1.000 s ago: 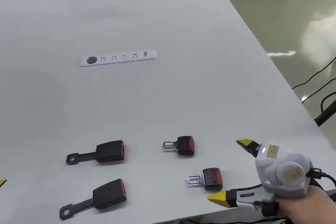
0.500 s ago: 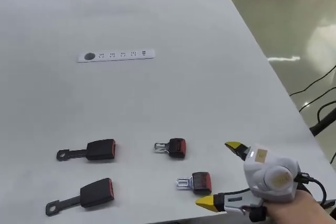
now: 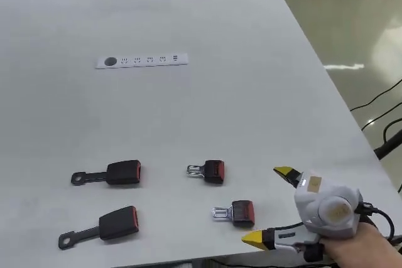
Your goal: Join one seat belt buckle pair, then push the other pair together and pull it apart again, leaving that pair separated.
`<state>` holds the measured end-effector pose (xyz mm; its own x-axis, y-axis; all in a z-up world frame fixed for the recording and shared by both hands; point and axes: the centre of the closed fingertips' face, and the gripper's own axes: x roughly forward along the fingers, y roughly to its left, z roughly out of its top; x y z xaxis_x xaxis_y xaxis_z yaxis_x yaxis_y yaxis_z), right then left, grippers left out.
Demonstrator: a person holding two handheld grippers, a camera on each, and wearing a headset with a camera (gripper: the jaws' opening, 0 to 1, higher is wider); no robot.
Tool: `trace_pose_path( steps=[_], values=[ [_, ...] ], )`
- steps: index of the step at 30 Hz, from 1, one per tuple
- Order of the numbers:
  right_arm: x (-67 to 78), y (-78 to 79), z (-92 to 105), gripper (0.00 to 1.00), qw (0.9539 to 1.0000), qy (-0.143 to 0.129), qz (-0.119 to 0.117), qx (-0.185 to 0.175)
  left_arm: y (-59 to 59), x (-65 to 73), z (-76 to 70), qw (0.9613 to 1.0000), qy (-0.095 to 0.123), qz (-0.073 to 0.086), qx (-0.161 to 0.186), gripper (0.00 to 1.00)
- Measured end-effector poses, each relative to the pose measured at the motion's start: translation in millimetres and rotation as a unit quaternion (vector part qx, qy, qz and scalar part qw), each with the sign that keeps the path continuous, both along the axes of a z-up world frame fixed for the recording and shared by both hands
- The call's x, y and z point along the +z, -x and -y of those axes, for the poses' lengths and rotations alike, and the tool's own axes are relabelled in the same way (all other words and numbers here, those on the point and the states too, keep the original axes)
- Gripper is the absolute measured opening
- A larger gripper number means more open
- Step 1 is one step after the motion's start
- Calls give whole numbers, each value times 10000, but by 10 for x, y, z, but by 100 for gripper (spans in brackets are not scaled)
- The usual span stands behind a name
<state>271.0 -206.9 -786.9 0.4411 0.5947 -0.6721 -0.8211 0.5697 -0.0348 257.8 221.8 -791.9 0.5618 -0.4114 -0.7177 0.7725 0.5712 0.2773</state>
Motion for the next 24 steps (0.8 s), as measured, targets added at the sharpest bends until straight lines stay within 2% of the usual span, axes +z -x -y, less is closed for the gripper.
trace_pose_path(
  steps=[2, 4, 6, 9, 11, 13, 14, 18, 19, 21, 23, 24],
  values=[
    [-11, -5, -23, 92, 10000, 16, -51, 40, 25, -61, -17, 9998, -154, -80, -95, 100],
    [-43, 32, -46, 86, 9995, 110, -231, 161, 26, -58, -17, 9998, -132, -88, -102, 100],
    [-52, -2, -51, 88, 9993, 258, -103, 236, 10, -39, -24, 9999, -120, -61, -92, 100],
    [-56, -7, -46, 89, 9989, 355, -107, 280, 12, -53, -41, 9997, -192, -77, -121, 99],
    [-55, 2, -51, 88, 9985, 409, -129, 346, 52, -100, -70, 9992, -310, -246, -108, 97],
    [-73, 23, -47, 85, 9977, 490, -157, 448, 49, -81, -42, 9975, -493, -44, -508, 97],
    [-84, 34, -46, 83, 9974, 507, -187, 475, 74, -83, -30, 9972, -499, -58, -552, 96],
    [-135, 58, -47, 78, 9960, 597, -202, 638, 117, -116, -35, 9967, -523, -304, -540, 88],
    [-139, 63, -50, 76, 9958, 605, -213, 656, 128, -127, -31, 9962, -555, -411, -528, 86],
    [-151, 63, -48, 75, 9956, 608, -204, 680, 120, -126, -15, 9950, -685, -471, -556, 84],
    [-170, 70, -48, 70, 9949, 653, -177, 754, 93, -103, 78, 9944, -685, -499, -634, 81],
    [-180, 58, -47, 69, 9939, 722, -79, 827, 92, -107, 143, 9940, -644, -630, -620, 77]
  ],
)
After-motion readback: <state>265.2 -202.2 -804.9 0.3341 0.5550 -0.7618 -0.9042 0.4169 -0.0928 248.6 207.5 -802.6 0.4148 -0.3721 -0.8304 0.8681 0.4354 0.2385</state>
